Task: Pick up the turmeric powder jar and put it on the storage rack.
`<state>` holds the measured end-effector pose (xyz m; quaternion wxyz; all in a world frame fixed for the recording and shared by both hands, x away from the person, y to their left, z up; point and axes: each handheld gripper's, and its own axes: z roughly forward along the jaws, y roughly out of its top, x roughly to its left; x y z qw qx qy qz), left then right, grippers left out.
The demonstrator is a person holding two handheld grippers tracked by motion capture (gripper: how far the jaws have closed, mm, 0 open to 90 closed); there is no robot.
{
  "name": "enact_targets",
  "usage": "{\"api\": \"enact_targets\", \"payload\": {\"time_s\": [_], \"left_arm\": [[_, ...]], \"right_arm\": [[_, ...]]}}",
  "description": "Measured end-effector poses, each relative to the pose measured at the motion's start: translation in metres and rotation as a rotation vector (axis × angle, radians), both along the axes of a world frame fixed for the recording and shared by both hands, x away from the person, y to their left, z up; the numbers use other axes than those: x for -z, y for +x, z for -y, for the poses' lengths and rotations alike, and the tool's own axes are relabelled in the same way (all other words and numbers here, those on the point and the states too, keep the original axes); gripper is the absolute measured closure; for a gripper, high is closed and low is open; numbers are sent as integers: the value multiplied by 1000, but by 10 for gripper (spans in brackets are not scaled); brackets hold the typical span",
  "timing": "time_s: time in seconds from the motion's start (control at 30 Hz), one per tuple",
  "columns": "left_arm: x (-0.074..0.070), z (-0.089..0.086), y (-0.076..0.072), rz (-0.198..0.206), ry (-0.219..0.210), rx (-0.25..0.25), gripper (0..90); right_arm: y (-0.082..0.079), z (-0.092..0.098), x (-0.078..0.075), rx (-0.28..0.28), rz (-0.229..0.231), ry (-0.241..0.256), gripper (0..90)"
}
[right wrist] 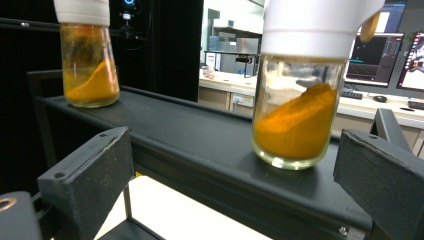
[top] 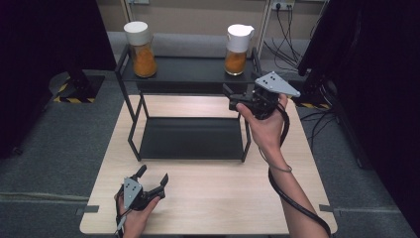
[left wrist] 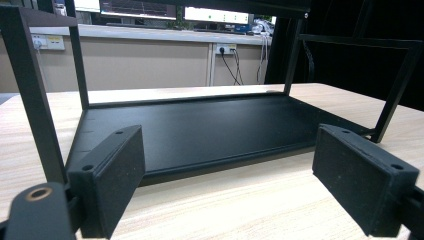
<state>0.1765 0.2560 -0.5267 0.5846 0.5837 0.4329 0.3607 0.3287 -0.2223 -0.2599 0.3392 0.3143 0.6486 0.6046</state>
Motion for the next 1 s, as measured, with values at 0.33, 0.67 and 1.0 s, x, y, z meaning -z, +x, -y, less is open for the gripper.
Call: {"api": "enact_targets", "payload": {"time_s": [0.33, 0.67, 1.0], "left_arm": [[0, 0, 0, 1, 2, -1, 132], [0, 0, 0, 1, 1, 0, 132], [0, 0, 0, 2, 0, 0, 132]], "right_arm": [[-11, 7, 16, -18, 0, -24, 26], [-17, 11, 31, -35, -15, -19, 26], [-23, 13, 46, -52, -33, -27, 26]]}}
